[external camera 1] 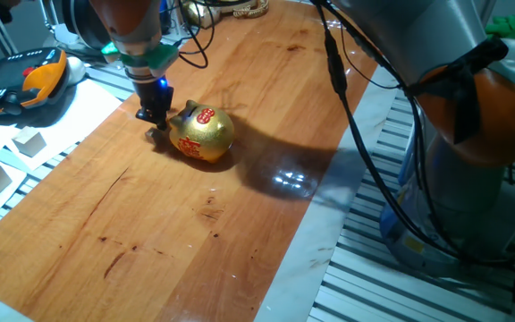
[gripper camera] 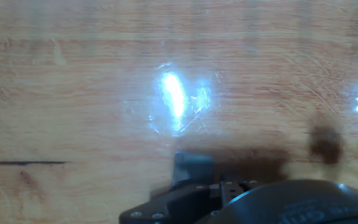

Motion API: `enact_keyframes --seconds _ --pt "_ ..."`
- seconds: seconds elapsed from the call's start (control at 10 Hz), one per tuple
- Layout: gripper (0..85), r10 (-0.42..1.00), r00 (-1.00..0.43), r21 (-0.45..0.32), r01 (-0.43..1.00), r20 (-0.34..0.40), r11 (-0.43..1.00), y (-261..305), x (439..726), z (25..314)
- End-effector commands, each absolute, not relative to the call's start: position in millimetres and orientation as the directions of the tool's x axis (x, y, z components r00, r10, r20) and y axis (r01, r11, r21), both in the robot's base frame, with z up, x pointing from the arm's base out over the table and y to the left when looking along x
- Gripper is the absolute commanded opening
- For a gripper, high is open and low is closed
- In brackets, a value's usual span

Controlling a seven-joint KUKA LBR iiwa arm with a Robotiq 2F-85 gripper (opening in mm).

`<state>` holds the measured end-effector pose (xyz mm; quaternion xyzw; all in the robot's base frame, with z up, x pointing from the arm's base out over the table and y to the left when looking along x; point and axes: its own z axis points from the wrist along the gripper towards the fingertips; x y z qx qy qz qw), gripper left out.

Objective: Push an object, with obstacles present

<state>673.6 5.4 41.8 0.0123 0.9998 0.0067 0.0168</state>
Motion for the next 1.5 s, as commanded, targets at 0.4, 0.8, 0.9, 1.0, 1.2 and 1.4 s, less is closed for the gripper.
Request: enact_keyframes --seconds 0.4,0.8,0.9,1.0,1.2,1.4 --pt "0.0 0.003 -0.998 -0.013 0.004 -0.057 1.000 19 682 46" --pt "0.0 0.010 -0.999 -0.005 0.010 -0.050 1.000 39 684 38" --pt "0.0 0.004 -0.999 -0.004 0.004 -0.051 1.000 42 684 39" --pt "0.0 0.005 -0.999 -0.001 0.006 -0.051 1.000 46 685 39" --pt "0.0 0.009 -0.999 -0.001 0.009 -0.053 1.000 59 685 39" --pt "0.0 0.012 -0.999 -0.002 0.012 -0.045 1.000 70 685 41"
